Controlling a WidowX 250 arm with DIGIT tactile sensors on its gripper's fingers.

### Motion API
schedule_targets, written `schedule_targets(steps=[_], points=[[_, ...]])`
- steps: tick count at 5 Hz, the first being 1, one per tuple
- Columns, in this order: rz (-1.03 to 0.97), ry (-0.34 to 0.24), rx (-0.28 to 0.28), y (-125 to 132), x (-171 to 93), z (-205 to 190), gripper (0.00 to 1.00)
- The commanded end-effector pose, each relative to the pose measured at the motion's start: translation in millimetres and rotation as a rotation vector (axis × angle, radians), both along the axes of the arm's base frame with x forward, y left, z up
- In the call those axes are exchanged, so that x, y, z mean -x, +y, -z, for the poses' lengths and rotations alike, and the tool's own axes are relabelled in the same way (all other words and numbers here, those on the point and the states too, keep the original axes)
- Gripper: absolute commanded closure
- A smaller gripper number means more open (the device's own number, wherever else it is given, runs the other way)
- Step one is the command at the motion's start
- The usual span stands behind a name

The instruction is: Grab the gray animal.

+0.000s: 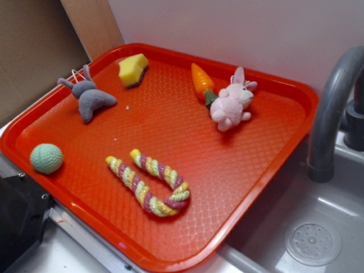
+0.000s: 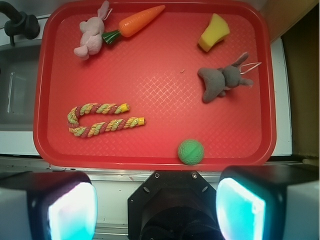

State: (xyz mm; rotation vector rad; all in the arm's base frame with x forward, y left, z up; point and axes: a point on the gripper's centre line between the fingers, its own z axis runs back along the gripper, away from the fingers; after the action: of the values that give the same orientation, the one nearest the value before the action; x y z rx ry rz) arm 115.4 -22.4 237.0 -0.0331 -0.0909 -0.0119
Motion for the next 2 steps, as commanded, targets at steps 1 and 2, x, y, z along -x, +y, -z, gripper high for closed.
schedule_targets(steps=[1, 2], points=[[0.0, 0.0, 0.0, 0.0, 0.0, 0.0, 0.0], [-0.249, -0.111, -0.003, 8.5, -35.2, 1.3, 0.0]])
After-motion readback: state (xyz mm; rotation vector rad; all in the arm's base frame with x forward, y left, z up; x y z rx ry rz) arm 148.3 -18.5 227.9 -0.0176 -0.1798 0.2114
